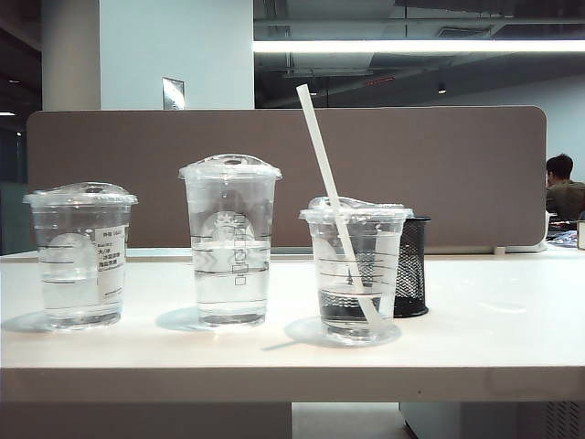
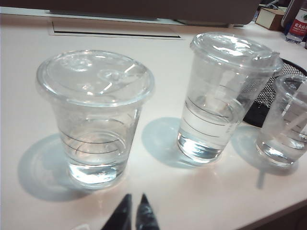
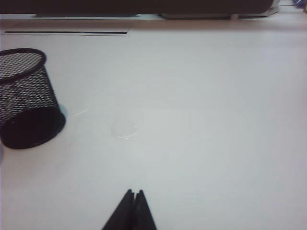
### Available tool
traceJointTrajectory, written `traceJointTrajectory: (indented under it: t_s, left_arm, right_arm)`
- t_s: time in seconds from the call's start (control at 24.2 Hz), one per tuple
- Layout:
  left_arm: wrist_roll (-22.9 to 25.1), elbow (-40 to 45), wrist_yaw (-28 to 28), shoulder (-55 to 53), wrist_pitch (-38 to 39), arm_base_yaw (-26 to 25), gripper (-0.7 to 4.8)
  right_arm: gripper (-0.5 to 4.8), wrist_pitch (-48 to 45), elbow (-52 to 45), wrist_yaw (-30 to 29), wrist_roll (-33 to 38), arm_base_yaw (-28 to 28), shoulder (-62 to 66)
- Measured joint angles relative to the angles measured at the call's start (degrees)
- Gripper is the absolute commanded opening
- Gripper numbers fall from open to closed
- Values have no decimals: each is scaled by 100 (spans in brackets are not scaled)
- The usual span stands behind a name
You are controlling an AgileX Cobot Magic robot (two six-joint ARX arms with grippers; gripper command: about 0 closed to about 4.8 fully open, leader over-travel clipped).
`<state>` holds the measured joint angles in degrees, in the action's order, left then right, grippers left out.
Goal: Pick up the straw and insert it into the small coffee cup.
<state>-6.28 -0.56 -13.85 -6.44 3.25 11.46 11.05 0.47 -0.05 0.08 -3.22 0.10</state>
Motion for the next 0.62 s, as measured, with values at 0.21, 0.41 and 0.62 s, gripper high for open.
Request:
traceJointTrajectory:
  t_s: [0.21, 0.41, 0.62]
  left_arm:
    - [0, 0, 2, 0, 0, 0, 18]
    - [0, 0, 0, 0, -2, 0, 18]
    - [0, 0, 0, 0, 0, 0, 18]
  right_arm:
    - [-1, 2, 0, 22, -11, 50, 0]
    - [-1, 2, 0, 24, -11, 50, 0]
    - [-1, 2, 0, 24, -11, 50, 0]
